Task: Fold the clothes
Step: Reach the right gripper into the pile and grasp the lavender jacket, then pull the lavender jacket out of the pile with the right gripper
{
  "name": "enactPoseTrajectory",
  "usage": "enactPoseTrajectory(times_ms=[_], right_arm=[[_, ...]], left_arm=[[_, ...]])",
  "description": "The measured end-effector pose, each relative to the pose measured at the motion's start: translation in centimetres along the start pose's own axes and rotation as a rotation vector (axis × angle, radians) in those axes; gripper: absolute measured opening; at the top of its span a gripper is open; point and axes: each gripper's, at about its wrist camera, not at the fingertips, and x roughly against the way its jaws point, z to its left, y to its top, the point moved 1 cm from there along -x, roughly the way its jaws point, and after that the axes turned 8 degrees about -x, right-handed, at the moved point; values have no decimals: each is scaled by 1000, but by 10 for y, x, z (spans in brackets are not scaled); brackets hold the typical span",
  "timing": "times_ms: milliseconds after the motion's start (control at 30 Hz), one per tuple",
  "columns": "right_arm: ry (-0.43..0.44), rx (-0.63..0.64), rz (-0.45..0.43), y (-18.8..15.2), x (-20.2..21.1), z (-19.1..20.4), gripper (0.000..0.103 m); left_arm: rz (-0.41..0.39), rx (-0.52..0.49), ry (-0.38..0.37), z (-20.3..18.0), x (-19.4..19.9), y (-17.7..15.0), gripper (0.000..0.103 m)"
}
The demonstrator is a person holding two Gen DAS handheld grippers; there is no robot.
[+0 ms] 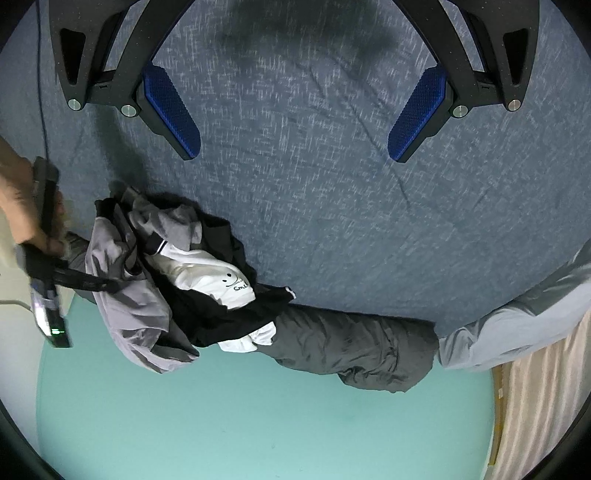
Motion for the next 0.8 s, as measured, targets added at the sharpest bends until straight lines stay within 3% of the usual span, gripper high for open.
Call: enactPoseTrajectory(times_ms=[267,400,500,667,800], right_arm=[[124,13,-45,-35,94,-3,2],[170,6,-6,-87,144,-2,2],[182,-3,70,-137,168,-4,2],[110,-65,234,-215,179,-26,2],[-20,-111,254,-237,197,-48,6]], left_arm=[[1,50,27,19,48,-27,103],[-11,70,18,25,71,-50,103],[6,68,7,23,74,-68,103],[21,52,-30,12,71,-94,103],[40,13,-43,4,60,-107,103]])
